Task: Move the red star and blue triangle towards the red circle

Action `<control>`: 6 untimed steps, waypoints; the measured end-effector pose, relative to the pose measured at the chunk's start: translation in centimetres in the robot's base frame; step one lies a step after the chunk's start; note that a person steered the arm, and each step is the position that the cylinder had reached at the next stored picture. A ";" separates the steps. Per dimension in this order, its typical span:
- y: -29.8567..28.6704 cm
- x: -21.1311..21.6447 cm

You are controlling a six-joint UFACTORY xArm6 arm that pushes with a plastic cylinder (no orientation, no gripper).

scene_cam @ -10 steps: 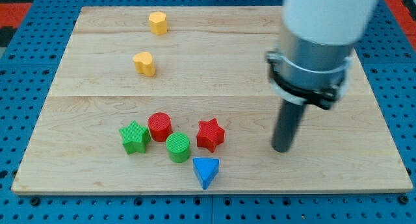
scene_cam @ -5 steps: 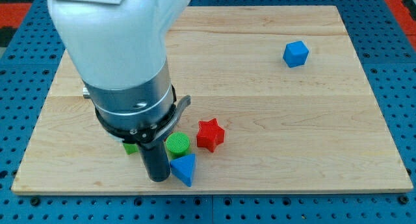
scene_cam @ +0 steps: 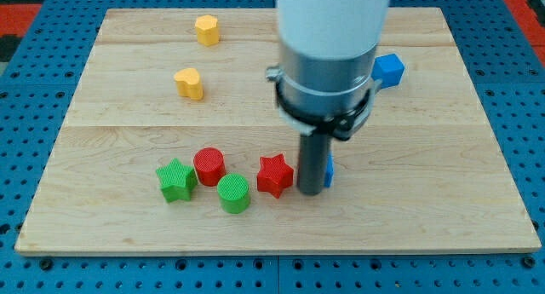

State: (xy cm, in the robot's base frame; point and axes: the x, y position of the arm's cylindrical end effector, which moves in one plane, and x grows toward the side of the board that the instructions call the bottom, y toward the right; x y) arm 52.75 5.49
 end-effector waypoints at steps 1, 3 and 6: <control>3.6 -1.4; 3.3 -4.5; -8.1 -5.7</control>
State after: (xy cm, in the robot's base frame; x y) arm 47.05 -2.64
